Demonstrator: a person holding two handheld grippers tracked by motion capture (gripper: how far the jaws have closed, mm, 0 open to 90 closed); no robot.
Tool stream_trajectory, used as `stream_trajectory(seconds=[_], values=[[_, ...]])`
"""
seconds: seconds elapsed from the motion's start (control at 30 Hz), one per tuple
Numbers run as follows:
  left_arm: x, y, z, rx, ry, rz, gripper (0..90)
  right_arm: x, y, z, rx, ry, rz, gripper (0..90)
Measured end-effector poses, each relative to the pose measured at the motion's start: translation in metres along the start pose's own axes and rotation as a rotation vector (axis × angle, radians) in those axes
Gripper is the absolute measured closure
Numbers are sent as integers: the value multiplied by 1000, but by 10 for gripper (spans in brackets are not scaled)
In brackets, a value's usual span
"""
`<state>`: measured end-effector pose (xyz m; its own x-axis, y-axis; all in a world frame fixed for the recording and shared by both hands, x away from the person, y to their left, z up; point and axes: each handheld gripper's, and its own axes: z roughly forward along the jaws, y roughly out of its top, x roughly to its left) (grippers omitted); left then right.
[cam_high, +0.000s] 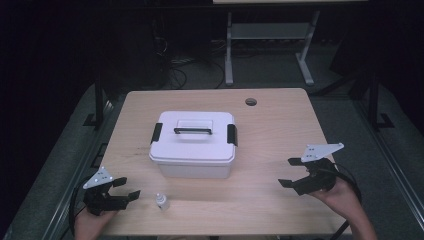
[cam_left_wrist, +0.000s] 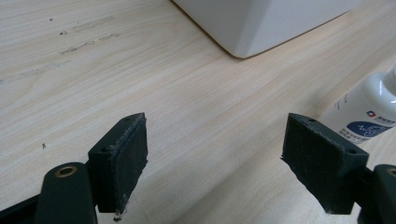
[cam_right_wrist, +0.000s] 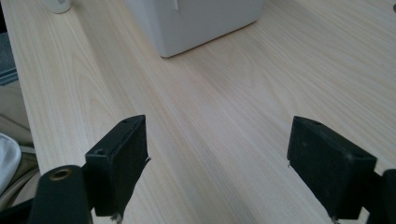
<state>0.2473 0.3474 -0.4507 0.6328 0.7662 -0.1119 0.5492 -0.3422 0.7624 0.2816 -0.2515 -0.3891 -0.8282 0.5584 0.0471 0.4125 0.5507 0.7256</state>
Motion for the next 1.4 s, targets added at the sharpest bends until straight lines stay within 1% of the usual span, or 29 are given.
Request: stream_trajectory(seconds=[0.13,0.23,0.3,0.5,0.57,0.63,0.77,0.8,0.9,0.93,0.97,1.0,1.03,1.07,1.13,1.2,1.4], values=[[-1,1,0,0,-10,1,220,-2,8,2,9,17,-7,195],[0,1,1,2,-8,4,220,-2,12,2,16,16,-14,195],[0,1,1,-2,-9,1,220,-3,19,1,23,17,-29,195],[0,1,1,-3,-18,-1,220,-3,32,0,36,26,-48,195],[0,1,1,0,-16,-1,220,-4,39,0,43,31,-63,195],[0,1,1,-3,-16,-3,220,-4,43,1,45,39,-69,195],[1,1,1,-6,-19,-5,220,-5,50,3,67,51,-79,195],[1,1,1,-6,-19,-5,220,-5,50,3,67,51,-79,195],[1,1,1,-5,-19,-4,220,-6,59,4,80,57,-90,195],[1,1,1,-5,-19,-4,220,-6,59,4,80,57,-90,195],[1,1,0,-7,-19,-3,220,-6,64,5,86,62,-98,201],[1,1,0,-7,-19,-3,220,-6,64,5,86,62,-98,201],[1,2,0,-6,-16,-2,220,-6,70,6,91,62,-103,206],[1,2,0,-6,-16,-2,220,-6,70,6,91,62,-103,206],[1,2,0,-6,-14,0,220,-5,77,6,103,68,-114,207],[2,1,0,-4,-15,-1,220,-5,82,6,100,71,-127,206],[2,2,-1,-14,-13,-1,219,-7,93,7,114,79,-141,206]])
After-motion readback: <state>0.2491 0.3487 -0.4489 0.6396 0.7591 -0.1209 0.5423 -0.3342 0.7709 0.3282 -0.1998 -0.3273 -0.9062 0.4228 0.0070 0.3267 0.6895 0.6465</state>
